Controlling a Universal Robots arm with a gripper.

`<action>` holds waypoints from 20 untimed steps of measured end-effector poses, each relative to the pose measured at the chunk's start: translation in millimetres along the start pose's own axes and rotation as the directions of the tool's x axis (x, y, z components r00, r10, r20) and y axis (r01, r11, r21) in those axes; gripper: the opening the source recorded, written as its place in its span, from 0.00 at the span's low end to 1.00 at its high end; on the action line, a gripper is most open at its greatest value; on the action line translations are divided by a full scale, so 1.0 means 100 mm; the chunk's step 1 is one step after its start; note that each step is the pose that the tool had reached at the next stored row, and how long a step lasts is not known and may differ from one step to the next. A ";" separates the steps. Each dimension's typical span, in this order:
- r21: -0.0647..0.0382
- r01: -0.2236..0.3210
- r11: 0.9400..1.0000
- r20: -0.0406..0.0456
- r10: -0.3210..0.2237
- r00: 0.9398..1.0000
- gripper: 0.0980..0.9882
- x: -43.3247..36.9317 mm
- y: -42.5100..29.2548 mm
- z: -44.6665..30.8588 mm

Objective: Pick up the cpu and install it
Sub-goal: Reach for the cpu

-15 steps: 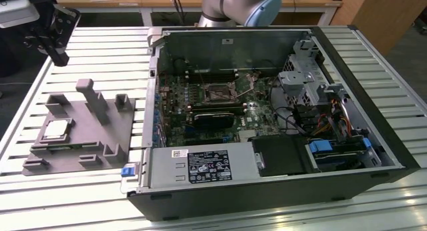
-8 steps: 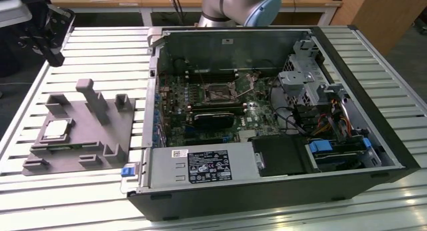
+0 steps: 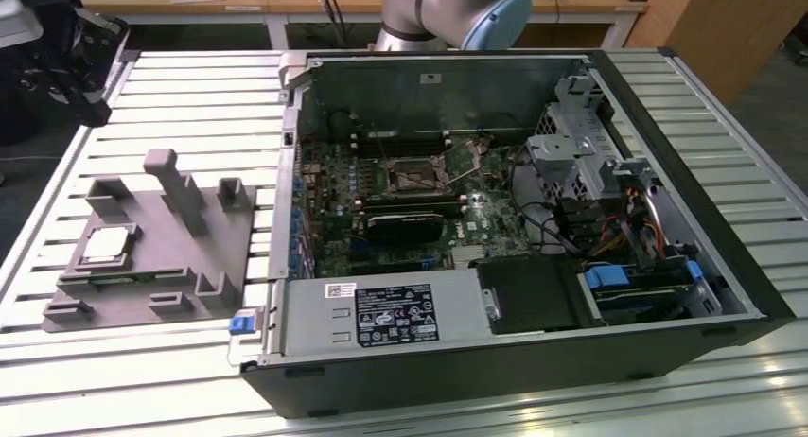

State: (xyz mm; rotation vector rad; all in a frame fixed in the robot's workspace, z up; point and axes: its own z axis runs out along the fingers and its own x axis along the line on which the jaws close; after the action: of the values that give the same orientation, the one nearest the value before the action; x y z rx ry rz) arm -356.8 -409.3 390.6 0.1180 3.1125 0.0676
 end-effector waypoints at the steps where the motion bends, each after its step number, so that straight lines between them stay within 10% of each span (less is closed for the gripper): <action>1: 0.000 0.000 1.000 0.000 0.000 1.000 0.01 0.011 -0.001 0.000; 20: 0.000 0.000 1.000 0.000 0.000 1.000 0.01 0.226 -0.017 0.000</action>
State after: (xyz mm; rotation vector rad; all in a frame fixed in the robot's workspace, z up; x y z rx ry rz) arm -379.4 -409.2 390.0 0.1180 3.1124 0.0677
